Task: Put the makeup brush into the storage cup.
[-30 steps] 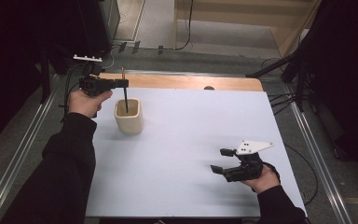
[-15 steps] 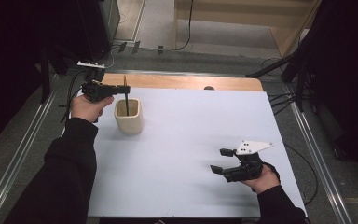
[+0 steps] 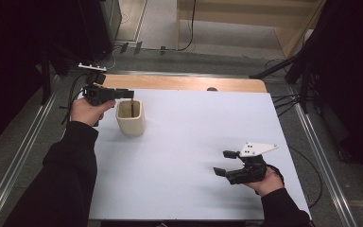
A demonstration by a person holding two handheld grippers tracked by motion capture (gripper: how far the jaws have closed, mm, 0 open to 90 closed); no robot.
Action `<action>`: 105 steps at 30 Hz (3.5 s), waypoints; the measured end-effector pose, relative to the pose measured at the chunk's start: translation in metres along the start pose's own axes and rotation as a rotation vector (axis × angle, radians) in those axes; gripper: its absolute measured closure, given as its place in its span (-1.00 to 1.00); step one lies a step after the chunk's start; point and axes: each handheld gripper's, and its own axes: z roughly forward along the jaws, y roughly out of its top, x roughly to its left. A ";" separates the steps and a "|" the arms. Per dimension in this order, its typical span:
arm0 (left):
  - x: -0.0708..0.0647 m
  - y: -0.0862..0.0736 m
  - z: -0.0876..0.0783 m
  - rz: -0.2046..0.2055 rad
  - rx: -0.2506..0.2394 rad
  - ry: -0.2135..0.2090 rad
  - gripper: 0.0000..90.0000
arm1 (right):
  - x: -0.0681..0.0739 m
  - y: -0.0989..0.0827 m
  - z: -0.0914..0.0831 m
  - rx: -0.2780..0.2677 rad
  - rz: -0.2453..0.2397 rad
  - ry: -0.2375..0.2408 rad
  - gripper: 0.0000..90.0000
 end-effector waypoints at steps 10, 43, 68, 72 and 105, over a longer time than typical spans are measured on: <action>-0.001 -0.002 -0.016 -0.007 0.008 -0.011 -0.17 | 0.000 0.000 0.000 0.001 0.000 -0.001 -0.44; -0.035 -0.064 -0.042 0.062 0.015 -0.030 -0.26 | -0.001 -0.001 -0.001 -0.004 0.004 -0.002 -0.44; -0.050 -0.110 -0.035 0.118 0.039 -0.047 -0.30 | -0.001 -0.001 0.000 0.002 0.006 0.000 -0.44; -0.053 -0.115 -0.032 0.121 0.037 -0.079 -0.31 | -0.001 -0.001 0.000 0.002 0.006 0.002 -0.44; -0.062 -0.152 -0.031 0.183 0.101 -0.048 -0.34 | -0.002 -0.001 0.000 0.004 0.013 0.004 -0.44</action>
